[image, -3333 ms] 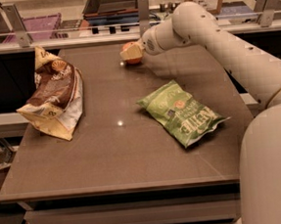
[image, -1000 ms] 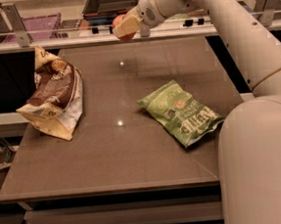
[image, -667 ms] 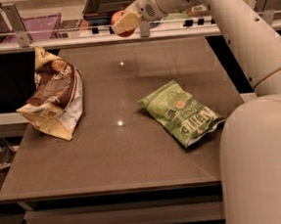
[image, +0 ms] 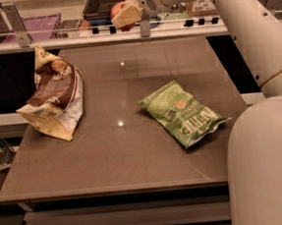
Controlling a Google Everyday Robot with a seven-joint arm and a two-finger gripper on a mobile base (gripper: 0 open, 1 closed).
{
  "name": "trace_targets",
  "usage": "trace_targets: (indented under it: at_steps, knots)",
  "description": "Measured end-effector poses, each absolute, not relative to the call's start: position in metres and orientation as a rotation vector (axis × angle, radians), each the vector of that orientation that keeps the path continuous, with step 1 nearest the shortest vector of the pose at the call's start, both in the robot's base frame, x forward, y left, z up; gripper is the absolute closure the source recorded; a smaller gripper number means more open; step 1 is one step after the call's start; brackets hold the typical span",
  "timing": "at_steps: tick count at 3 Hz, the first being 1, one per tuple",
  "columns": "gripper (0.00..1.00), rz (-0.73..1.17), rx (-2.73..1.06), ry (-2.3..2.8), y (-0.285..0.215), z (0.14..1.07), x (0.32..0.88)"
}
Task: Pick apple
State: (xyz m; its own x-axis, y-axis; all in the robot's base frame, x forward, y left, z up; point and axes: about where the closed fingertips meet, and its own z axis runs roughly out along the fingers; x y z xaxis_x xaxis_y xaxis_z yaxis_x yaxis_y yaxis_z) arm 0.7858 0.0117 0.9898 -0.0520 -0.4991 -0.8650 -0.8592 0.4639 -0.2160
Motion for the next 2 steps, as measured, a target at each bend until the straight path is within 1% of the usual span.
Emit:
trace_targets:
  at_steps: [1, 2]
  knots:
    - [1.00, 0.380, -1.204, 1.648, 0.0142, 1.0145, 0.7779]
    - [1.00, 0.379, -1.205, 1.647, 0.0144, 1.0148, 0.7778]
